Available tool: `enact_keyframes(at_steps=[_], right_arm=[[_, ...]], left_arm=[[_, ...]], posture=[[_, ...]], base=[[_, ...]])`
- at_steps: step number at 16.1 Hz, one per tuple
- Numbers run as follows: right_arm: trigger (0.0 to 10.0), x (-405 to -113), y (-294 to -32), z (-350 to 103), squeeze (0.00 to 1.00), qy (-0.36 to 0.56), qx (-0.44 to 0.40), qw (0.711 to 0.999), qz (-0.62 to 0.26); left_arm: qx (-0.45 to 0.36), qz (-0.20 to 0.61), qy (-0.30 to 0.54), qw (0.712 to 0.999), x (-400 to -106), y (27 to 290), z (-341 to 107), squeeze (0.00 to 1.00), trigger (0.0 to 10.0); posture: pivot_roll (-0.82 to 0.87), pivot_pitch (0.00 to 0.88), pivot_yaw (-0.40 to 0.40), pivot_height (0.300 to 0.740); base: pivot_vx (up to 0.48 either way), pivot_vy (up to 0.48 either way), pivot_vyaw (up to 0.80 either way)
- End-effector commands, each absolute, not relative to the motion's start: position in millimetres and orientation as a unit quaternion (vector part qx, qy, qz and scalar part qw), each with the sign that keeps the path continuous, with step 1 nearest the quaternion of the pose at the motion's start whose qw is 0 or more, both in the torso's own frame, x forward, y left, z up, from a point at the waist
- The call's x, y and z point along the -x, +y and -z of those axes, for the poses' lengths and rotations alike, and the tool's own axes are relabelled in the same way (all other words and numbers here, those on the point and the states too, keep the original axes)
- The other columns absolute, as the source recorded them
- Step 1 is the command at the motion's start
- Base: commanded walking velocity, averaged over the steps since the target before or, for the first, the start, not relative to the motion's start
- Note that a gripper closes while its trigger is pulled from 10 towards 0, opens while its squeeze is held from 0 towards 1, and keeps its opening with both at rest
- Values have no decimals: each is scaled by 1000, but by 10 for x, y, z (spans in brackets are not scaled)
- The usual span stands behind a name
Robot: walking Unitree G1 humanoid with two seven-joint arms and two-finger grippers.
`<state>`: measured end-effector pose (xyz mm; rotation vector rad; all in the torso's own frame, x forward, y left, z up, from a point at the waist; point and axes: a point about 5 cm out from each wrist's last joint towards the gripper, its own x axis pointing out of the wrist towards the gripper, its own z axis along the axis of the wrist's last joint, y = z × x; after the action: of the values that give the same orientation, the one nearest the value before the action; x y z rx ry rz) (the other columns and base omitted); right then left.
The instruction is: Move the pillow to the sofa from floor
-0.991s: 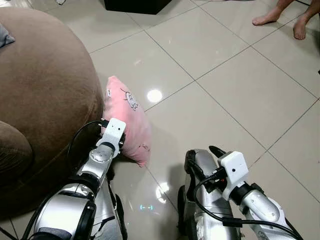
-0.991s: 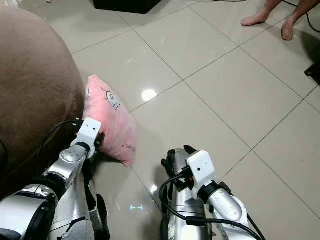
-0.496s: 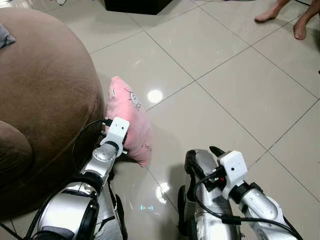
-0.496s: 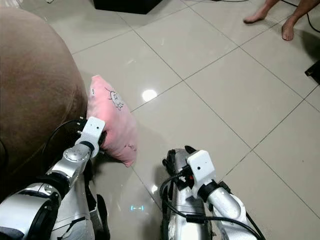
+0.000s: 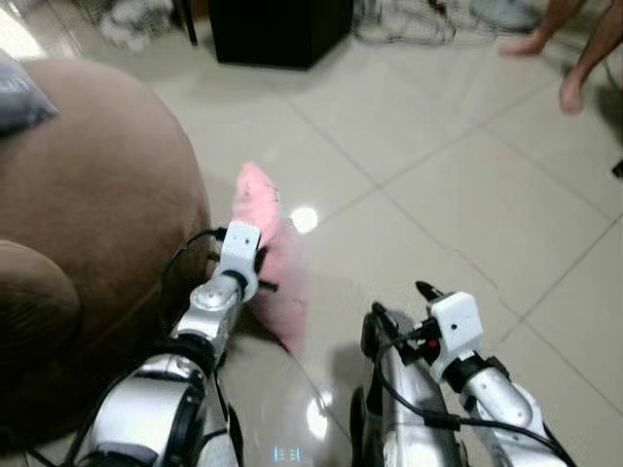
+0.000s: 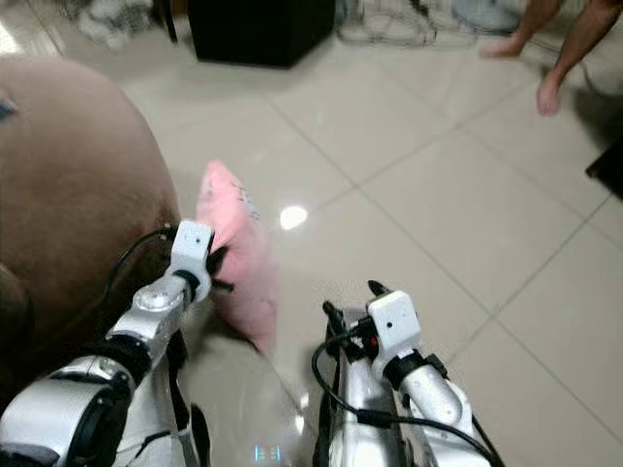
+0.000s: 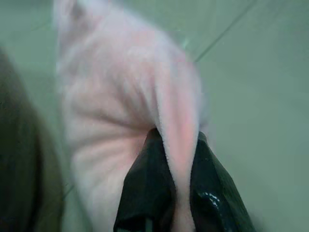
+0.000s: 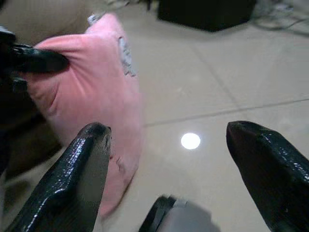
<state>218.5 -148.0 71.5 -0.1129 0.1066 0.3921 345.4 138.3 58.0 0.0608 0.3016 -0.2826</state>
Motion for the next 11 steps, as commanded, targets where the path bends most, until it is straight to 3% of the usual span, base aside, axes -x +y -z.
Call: enact_keyframes(at_steps=[1,3,4,5,8,11], right_arm=[[10000,-2163,-1599,-832,0,21,38,990,-132],[10000,-2145,-1612,-909,0,3,34,994,-106],[10000,-2140,-1607,-951,0,-8,25,995,-100],[10000,-2158,-1593,-995,0,-18,24,996,-88],[10000,-2222,-1578,-1053,0,-33,11,998,-61],[10000,-2287,-1576,-1084,0,-39,18,998,-54]], left_arm=[[32,199,44,979,-3465,1240,-884,0,0],[53,231,-31,971,-3288,1170,-1088,0,0],[45,229,-58,971,-3198,1156,-1155,0,4667],[21,231,-72,970,-3114,1150,-1182,0,10000],[13,232,-70,970,-3027,1150,-1190,0,10000],[-50,215,-37,975,-2964,1229,-1067,0,10000]], posture=[[-11,2,-33,481],[-7,0,-27,481],[-1,0,-30,486],[0,0,-33,496],[15,0,-42,521],[17,0,-54,556]], base=[[0,0,0],[0,0,0],[0,0,0],[0,0,0],[0,0,0],[0,0,0]])
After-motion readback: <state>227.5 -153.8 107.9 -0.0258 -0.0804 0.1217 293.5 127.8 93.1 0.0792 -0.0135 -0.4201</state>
